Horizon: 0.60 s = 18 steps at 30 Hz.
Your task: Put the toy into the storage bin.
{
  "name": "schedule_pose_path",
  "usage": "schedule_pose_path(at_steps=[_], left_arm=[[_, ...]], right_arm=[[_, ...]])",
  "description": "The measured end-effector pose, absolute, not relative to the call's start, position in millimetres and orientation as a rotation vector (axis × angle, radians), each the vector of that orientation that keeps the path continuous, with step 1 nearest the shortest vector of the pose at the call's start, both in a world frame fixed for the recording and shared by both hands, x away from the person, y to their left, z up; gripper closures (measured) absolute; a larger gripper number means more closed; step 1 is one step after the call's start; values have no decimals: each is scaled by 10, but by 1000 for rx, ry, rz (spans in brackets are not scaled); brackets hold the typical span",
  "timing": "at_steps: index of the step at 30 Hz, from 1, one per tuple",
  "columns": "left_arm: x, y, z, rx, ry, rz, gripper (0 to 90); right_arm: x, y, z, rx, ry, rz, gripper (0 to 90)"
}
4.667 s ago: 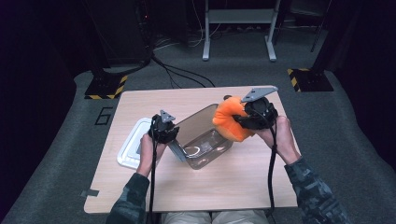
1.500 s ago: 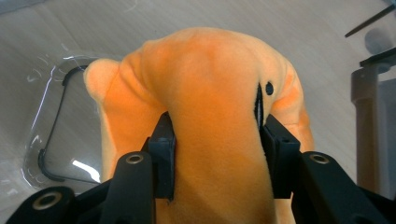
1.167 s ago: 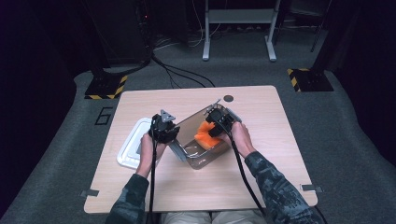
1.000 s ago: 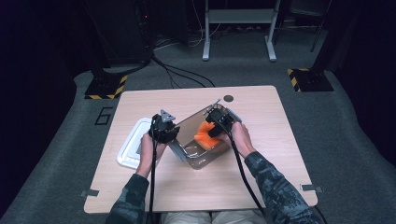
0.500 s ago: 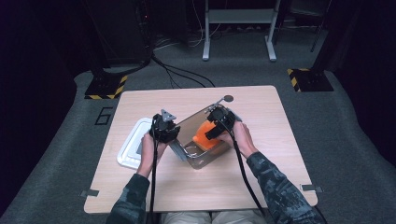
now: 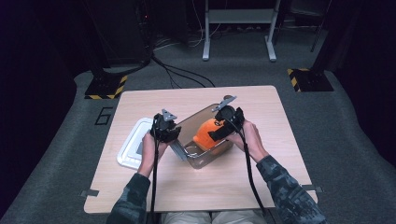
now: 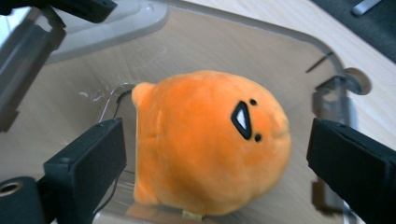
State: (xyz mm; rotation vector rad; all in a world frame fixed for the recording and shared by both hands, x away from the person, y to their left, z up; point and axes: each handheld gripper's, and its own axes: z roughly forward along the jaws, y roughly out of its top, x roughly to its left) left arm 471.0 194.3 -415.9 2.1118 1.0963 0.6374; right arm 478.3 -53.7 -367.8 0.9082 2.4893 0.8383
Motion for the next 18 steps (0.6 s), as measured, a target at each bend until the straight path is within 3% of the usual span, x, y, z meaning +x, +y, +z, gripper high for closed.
schedule_pose_path(at_steps=[11,18], left_arm=[[4721,1923,-4165,2121,1093,623,639],[4733,1925,-4159,2110,1098,603,391]], right_arm=[[4483,-982,-3590,933,2401,934,9],[4248,-1452,-3748,1020,2292,989,0]])
